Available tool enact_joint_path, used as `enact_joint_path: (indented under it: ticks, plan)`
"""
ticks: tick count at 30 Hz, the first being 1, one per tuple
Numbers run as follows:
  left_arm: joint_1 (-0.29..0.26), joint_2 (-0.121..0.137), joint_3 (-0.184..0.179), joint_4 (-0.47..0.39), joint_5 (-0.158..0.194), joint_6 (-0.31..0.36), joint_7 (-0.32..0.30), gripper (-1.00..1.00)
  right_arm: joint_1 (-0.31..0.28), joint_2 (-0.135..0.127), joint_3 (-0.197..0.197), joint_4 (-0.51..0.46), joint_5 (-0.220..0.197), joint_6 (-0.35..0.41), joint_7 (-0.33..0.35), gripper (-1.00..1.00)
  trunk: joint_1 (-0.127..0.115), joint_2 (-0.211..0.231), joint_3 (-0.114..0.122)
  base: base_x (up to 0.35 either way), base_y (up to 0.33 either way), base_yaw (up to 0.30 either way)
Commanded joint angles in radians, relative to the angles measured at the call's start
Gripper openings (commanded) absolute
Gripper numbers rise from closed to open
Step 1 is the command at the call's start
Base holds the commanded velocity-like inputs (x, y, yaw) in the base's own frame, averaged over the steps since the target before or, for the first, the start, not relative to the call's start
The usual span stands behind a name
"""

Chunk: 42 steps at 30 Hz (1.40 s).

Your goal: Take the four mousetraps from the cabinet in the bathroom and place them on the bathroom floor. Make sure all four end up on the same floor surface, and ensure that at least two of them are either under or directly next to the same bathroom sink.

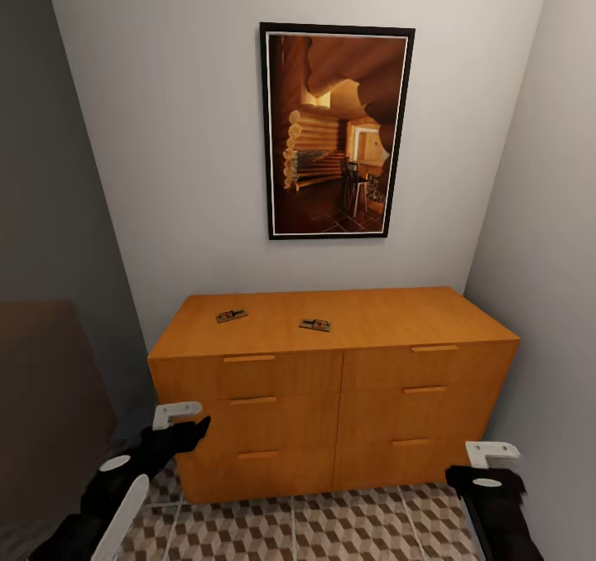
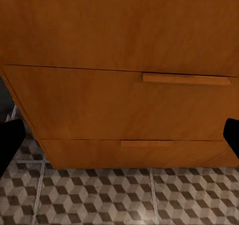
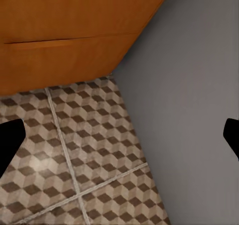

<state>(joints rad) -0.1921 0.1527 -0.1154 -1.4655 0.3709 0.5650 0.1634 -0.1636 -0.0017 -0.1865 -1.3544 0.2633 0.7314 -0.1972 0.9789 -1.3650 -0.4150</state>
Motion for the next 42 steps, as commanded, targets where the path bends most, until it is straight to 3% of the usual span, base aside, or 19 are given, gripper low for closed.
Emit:
enact_joint_path:
  ticks: [1, 10, 22, 29, 39, 42]
  plan:
    - [-0.003, 0.003, 0.003, -0.010, 0.010, 0.007, 0.010, 1.00, -0.002, 0.001, 0.013, -0.018, 0.001, 0.010, -0.001, 1.00, 0.000, -0.001, -0.001, 0.000, 0.000, 0.000]
    - [-0.005, 0.009, 0.009, -0.037, -0.001, 0.014, 0.010, 1.00, -0.003, 0.008, 0.047, -0.053, 0.010, 0.020, 0.001, 1.00, 0.000, -0.001, -0.001, 0.000, 0.000, 0.000]
    - [-0.006, 0.008, 0.011, -0.045, -0.073, 0.014, 0.010, 1.00, -0.003, 0.011, 0.054, -0.060, 0.015, 0.045, -0.002, 1.00, 0.000, -0.001, -0.001, 0.000, 0.000, 0.000]
    - [-0.006, 0.006, 0.012, -0.059, -0.090, 0.015, 0.011, 1.00, -0.003, 0.007, 0.054, -0.063, 0.016, 0.047, -0.003, 1.00, 0.000, -0.001, -0.001, 0.000, 0.000, 0.000]
    - [-0.022, -0.006, 0.011, -0.068, -0.099, 0.113, 0.010, 1.00, -0.001, 0.003, 0.055, -0.130, 0.017, 0.085, -0.005, 1.00, 0.000, -0.001, -0.001, 0.000, 0.000, 0.000]
    - [-0.060, -0.021, 0.009, -0.070, -0.100, 0.155, 0.010, 1.00, -0.042, 0.003, 0.055, -0.140, 0.017, 0.140, -0.004, 1.00, 0.000, -0.001, -0.001, 0.000, 0.000, 0.000]
